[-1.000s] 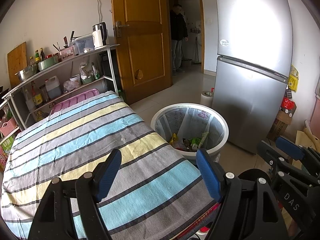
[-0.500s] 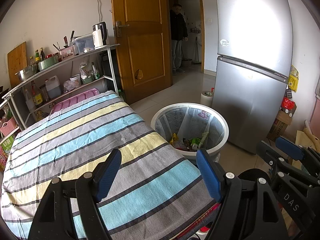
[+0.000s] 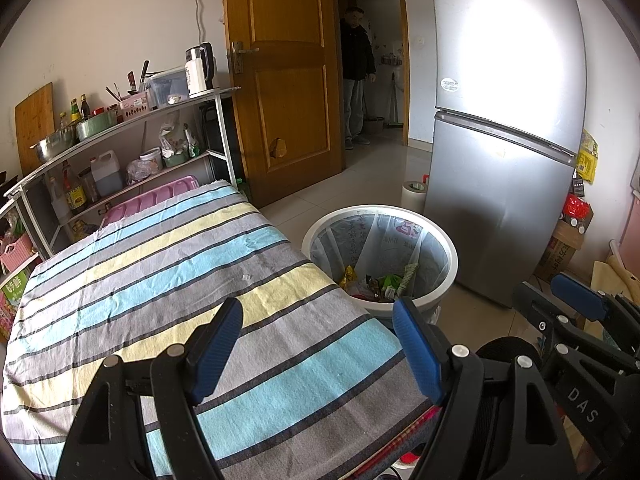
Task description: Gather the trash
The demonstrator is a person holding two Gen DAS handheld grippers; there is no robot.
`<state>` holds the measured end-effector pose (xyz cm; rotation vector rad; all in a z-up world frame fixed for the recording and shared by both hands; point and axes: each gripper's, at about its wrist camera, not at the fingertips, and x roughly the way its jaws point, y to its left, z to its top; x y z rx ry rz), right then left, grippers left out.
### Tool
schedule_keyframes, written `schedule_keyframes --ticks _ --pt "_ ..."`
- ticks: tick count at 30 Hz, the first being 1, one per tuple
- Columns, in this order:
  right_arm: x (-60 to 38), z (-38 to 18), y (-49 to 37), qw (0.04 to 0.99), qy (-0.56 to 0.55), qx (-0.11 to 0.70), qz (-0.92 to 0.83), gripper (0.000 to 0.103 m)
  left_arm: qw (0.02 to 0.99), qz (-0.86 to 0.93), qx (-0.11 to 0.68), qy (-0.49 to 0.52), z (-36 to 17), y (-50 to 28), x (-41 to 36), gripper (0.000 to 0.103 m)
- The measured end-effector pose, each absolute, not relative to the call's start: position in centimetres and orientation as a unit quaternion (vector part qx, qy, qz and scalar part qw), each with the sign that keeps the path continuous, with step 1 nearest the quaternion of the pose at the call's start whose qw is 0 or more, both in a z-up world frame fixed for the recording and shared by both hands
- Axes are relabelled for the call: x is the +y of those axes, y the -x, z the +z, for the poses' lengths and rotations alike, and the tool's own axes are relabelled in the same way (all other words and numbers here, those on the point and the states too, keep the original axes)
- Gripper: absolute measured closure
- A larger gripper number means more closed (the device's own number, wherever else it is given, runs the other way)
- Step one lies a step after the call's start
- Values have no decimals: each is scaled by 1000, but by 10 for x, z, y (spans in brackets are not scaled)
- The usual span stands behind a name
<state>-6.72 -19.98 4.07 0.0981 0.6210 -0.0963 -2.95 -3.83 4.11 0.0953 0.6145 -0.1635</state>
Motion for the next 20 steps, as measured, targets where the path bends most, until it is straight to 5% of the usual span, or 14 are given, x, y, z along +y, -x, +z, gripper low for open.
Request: schedule_keyframes --ticks 20 --pt "-200 41 67 950 -48 305 -48 54 949 -79 303 -46 40 29 -39 24"
